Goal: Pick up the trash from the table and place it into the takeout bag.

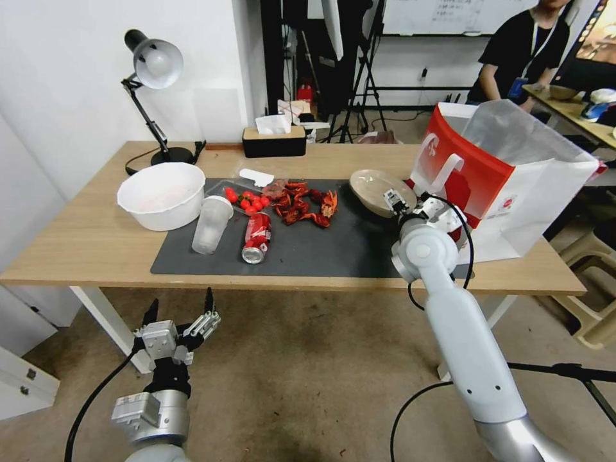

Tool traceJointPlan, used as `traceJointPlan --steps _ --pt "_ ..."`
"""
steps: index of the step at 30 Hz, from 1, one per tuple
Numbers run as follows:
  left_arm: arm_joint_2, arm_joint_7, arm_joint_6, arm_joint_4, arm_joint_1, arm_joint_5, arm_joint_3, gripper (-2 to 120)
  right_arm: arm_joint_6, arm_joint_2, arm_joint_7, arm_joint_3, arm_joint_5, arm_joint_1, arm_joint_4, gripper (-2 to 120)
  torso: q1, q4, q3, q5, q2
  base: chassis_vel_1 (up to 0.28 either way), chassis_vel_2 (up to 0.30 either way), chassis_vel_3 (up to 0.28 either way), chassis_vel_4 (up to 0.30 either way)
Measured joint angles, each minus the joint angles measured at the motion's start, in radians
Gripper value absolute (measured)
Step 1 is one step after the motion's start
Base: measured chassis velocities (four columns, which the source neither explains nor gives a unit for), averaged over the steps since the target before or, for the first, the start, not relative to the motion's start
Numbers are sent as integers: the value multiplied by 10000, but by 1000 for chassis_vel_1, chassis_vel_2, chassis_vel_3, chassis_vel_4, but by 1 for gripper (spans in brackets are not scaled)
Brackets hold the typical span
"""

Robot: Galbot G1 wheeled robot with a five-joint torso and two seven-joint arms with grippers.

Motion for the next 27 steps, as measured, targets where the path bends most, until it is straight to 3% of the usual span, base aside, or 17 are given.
traceJointPlan --steps 20,27 --pt "26 -21 -59 185 -63 -60 -41 100 -313 352 273 58 312 1047 -1667 100 0 -1 -1 -2 0 0 0 0 0" --pt "11 -31 -66 231 -83 -66 -43 100 -320 436 278 63 416 1053 -1700 86 -1 -3 -2 -2 1 0 0 0 0"
